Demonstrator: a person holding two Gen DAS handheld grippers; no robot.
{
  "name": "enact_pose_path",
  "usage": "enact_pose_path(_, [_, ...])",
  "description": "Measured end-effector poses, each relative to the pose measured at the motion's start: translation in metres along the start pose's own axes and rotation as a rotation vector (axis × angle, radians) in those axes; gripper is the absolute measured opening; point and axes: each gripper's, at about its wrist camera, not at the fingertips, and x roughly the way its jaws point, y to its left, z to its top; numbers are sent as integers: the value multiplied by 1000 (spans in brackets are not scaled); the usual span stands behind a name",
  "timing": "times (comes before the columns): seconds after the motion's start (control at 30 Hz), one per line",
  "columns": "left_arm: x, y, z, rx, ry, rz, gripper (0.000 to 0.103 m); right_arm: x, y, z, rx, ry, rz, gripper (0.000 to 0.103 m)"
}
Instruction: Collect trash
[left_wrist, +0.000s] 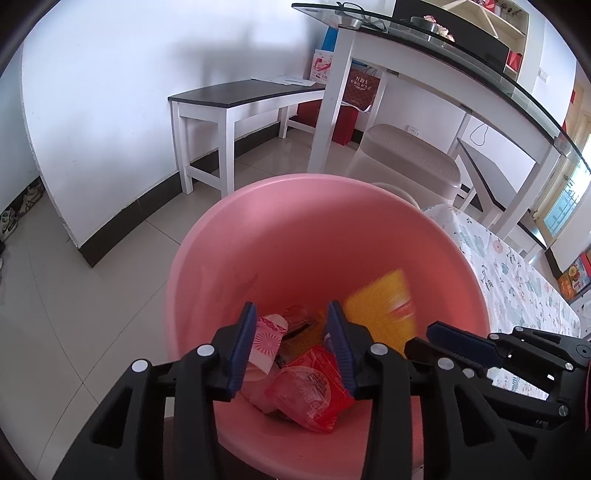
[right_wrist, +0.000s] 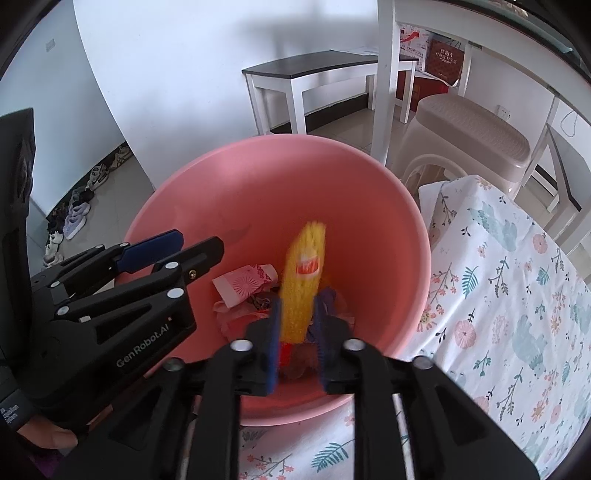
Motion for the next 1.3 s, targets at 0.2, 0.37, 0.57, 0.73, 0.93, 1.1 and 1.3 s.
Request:
enact_pose_path(0.2, [-1, -2, -1, 7, 1, 3, 42, -2, 0, -2, 5, -5, -1, 22])
enact_pose_path(0.37, [0, -3, -2, 14, 3, 9, 43, -2, 0, -4, 3, -11, 0, 22])
enact_pose_path(0.57, [-1, -3, -1, 15, 6, 5, 44, -4, 0, -6, 3, -19, 2, 22])
enact_pose_path(0.73, [-2, -3, -3, 26, 4, -7, 46, -7, -1, -8, 14, -23, -2, 22])
enact_pose_path(0.93, [-6, -3, -3, 17, 19, -22, 47, -13, 0, -8, 27, -34, -3, 22])
enact_pose_path(1.1, [-13, -6, -2, 16, 13, -20, 47, -20, -1, -9, 30, -51, -3, 22])
enact_pose_path(1.3, [-26, -8, -3, 7, 6, -31, 47, -33, -2, -12, 40, -76, -9, 22])
